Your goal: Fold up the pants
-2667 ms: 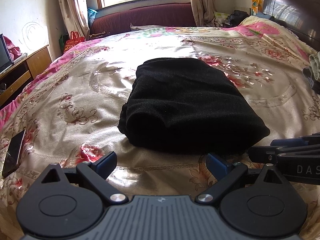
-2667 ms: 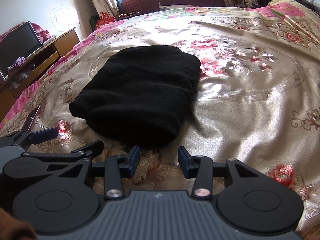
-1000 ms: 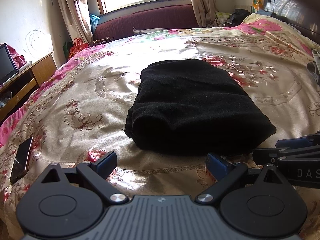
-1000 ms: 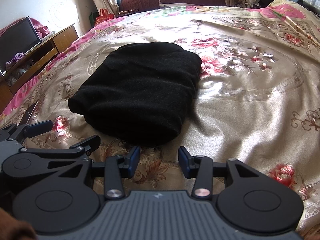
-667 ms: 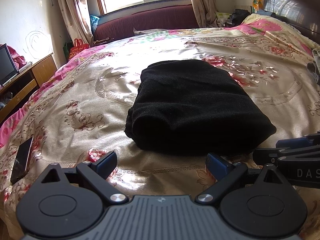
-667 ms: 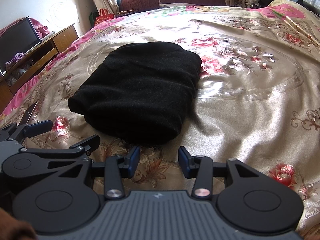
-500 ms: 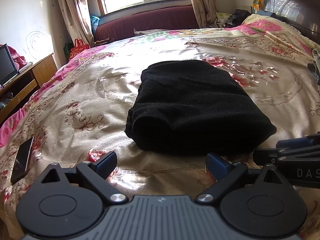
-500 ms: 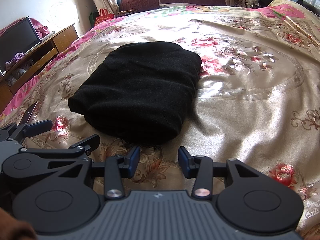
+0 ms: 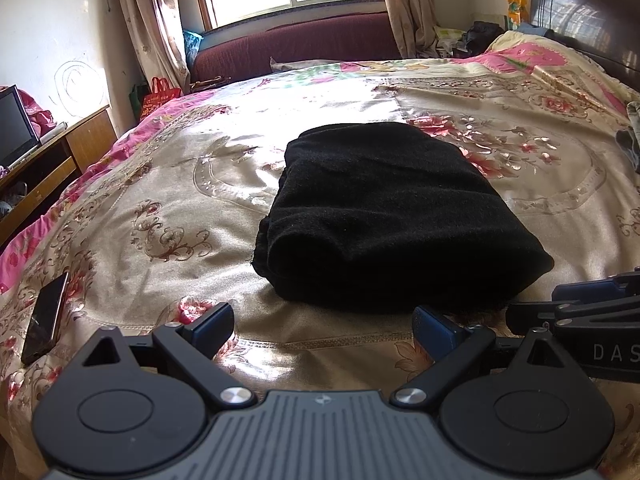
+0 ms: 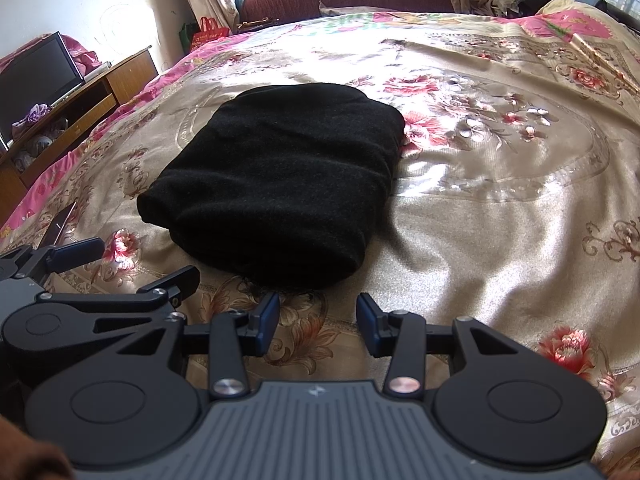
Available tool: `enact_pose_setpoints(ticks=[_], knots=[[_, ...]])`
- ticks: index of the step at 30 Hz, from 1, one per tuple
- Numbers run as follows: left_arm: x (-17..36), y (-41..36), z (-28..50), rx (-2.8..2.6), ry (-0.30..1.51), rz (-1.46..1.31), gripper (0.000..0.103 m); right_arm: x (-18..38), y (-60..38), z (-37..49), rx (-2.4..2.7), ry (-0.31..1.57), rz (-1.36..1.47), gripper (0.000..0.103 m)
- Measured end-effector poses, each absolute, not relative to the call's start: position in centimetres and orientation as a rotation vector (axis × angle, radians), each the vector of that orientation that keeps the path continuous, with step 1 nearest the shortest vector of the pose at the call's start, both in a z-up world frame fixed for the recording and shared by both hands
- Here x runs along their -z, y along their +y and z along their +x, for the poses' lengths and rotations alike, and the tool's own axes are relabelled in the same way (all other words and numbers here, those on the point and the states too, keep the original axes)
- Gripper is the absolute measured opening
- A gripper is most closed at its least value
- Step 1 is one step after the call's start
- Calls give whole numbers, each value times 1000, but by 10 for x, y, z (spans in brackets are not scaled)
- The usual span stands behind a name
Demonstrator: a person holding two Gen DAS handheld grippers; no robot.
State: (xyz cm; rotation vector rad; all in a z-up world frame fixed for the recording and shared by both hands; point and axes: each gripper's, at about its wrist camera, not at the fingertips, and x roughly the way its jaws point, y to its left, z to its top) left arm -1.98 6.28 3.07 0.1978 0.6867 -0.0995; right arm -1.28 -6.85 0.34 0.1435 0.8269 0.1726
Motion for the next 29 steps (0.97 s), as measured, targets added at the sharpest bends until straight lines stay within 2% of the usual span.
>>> enact_pose_setpoints(ticks=[29], knots=[[-31,64,-20,100,692,187,103,-4,-68,-13,-171,823,143,46]])
